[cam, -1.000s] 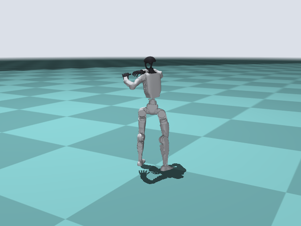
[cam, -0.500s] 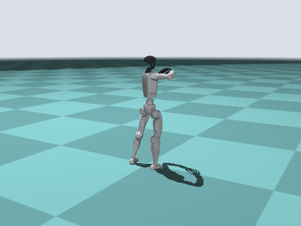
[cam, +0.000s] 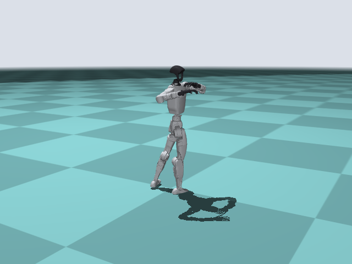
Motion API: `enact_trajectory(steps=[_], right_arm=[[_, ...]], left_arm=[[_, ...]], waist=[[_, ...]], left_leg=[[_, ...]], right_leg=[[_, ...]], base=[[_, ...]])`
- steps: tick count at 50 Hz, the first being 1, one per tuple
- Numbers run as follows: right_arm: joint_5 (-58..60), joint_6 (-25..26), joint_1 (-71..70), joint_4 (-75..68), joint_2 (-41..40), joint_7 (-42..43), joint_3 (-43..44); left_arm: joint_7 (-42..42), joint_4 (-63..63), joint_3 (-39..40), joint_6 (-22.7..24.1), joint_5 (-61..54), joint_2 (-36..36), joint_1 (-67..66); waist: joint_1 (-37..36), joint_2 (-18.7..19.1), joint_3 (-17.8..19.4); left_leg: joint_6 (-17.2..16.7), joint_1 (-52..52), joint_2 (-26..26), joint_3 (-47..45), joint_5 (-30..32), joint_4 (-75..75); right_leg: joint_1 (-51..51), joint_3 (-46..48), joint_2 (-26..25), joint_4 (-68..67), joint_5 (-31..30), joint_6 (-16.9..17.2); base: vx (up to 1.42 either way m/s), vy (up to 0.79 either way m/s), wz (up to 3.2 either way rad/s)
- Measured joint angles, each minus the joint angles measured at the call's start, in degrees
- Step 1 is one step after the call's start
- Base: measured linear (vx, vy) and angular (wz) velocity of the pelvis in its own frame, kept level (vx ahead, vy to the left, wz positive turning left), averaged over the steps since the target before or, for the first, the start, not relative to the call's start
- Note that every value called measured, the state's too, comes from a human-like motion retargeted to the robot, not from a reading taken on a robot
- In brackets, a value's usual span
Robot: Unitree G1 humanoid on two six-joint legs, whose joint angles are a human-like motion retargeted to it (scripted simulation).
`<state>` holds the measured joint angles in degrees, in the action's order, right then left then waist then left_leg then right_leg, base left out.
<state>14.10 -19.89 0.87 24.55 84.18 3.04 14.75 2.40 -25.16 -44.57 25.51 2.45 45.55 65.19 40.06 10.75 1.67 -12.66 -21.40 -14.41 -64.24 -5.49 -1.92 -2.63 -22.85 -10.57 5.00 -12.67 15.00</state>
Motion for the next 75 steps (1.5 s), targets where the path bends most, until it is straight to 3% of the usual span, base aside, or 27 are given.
enact_trajectory(steps=[5,10,20,26,33,40,42,43,45,47,52,57,62,70,75], right_arm=[[-3.4,-0.12,5.83,4.94,-0.91,-1.43,6.7],[-5.89,0.48,5.75,8.34,0.08,-1.07,8.01],[-8.89,1.24,-10.28,11.56,3.81,-1.45,-5.34],[-9.86,1.23,-20.66,10.89,6.54,-1.08,-15.78],[-11.02,1.42,-22.03,7.54,10.55,0.32,-18.2],[-11.03,2.29,-13.2,-0.7,9.65,2.15,-9.08],[-10.75,2.6,-6.25,-2.48,7.66,2.01,-1.86],[-10.41,2.46,2.06,-2.31,5.16,1.78,6.61],[-10.03,2.44,19.62,-0.16,-0.89,1.55,24.36],[-10.11,2.61,28.42,1.61,-4.47,1.84,33.5],[-10.36,3.0,36.47,4.65,-7.49,3.16,42.55],[-11.21,2.91,38.96,6.75,-7.32,3.31,45.24],[-13.58,2.03,38.42,8.01,-5.5,2.44,43.95],[-19.77,0.16,32.11,10.44,-0.97,0.46,35.66],[-21.95,-0.37,25.52,12.22,0.85,-0.41,27.7]], left_arm=[[0.02,-0.94,-2.09,0.17,-0.81,2.64,2.0],[0.26,-1.31,-1.55,-0.18,-1.71,6.19,2.26],[-1.46,-0.17,-0.14,-0.05,-5.25,13.5,3.3],[-1.0,1.68,-4.52,-0.16,-6.37,12.45,9.89],[0.94,4.25,-11.48,-0.35,-7.52,9.83,18.5],[3.74,9.57,-14.67,-0.26,-6.74,6.46,21.73],[4.51,10.7,-15.15,-0.32,-6.39,4.64,22.1],[4.77,11.26,-16.24,-0.3,-6.08,3.01,23.09],[5.12,11.92,-18.31,-0.42,-5.83,-1.51,25.33],[5.28,12.11,-18.8,-0.54,-5.88,-5.32,26.35],[5.28,11.22,-19.98,-0.28,-6.41,-9.98,28.48],[5.28,8.4,-21.85,0.67,-7.31,-8.14,30.6],[5.59,4.58,-23.0,1.66,-9.07,-0.52,29.89],[5.48,-0.2,-20.72,2.24,-13.55,14.88,21.43],[4.37,-1.78,-16.31,1.75,-14.64,20.41,14.15]], waist=[[-7.73,-1.26,0.0],[-16.63,-2.45,-0.57],[-30.33,-5.43,-1.98],[-29.46,-5.63,-2.53],[-19.34,-3.45,-2.12],[-1.76,-2.07,-0.74],[2.58,-2.46,-0.18],[3.85,-3.32,0.17],[4.36,-5.0,0.98],[4.28,-5.34,1.56],[2.32,-4.94,2.05],[-2.97,-4.29,1.71],[-9.54,-4.14,0.88],[-20.44,-5.33,-0.68],[-28.03,-6.89,-2.07]], left_leg=[[-0.34,1.46,-0.81,3.39,-0.03,0.06],[-0.59,4.01,-1.53,8.31,-0.12,0.17],[-0.01,8.71,-2.61,14.66,-0.39,1.47],[-0.36,9.4,-3.0,14.63,0.19,1.22],[-0.48,7.22,-3.06,10.6,0.4,1.51],[0.17,4.62,-2.76,5.76,0.06,2.71],[0.59,3.82,-2.5,4.65,0.05,2.6],[0.8,3.47,-2.26,4.14,0.1,2.4],[1.2,2.49,-1.78,3.05,0.22,1.94],[1.55,1.52,-1.41,2.14,0.32,1.52],[1.97,0.24,-1.18,1.61,0.48,1.11],[1.62,1.44,-1.85,4.58,0.34,1.45],[1.11,4.69,-2.54,10.83,-0.15,2.12],[0.37,12.39,-3.0,25.21,-1.29,4.43],[0.06,17.75,-1.58,35.65,-1.88,5.53]], right_leg=[[0.04,3.11,0.69,0.0,0.43,0.0],[-0.26,6.84,2.01,0.0,1.2,0.0],[-1.54,11.2,3.75,0.0,2.0,0.0],[-2.27,11.56,3.25,0.0,1.83,0.0],[-2.0,8.68,1.88,0.0,1.55,0.0],[-1.46,4.9,0.88,0.0,1.58,0.0],[-1.23,3.94,0.71,0.0,1.66,0.0],[-1.19,3.42,0.68,0.0,1.69,0.0],[-0.86,2.33,0.56,0.0,1.71,0.0],[-0.43,1.42,0.38,0.0,1.73,0.0],[0.46,0.99,0.09,0.0,1.77,0.0],[0.7,3.96,0.68,0.0,2.21,0.0],[0.61,9.33,2.65,0.0,3.34,0.0],[-0.1,20.66,7.2,-2.93,7.2,0.0],[-1.19,29.01,11.29,-7.92,11.28,0.0]], base=[[-0.01,0.01,0.61],[0.0,0.03,0.89],[0.0,-0.01,0.57],[0.01,-0.06,0.02],[0.02,-0.07,-0.52],[0.02,-0.04,-0.68],[0.01,-0.01,-0.58],[0.0,0.0,-0.56],[-0.01,0.01,-0.55],[0.0,0.0,-0.47],[0.0,0.0,-0.13],[0.0,0.01,0.5],[-0.01,0.09,1.1],[0.01,0.16,1.57],[0.05,0.24,1.83]])
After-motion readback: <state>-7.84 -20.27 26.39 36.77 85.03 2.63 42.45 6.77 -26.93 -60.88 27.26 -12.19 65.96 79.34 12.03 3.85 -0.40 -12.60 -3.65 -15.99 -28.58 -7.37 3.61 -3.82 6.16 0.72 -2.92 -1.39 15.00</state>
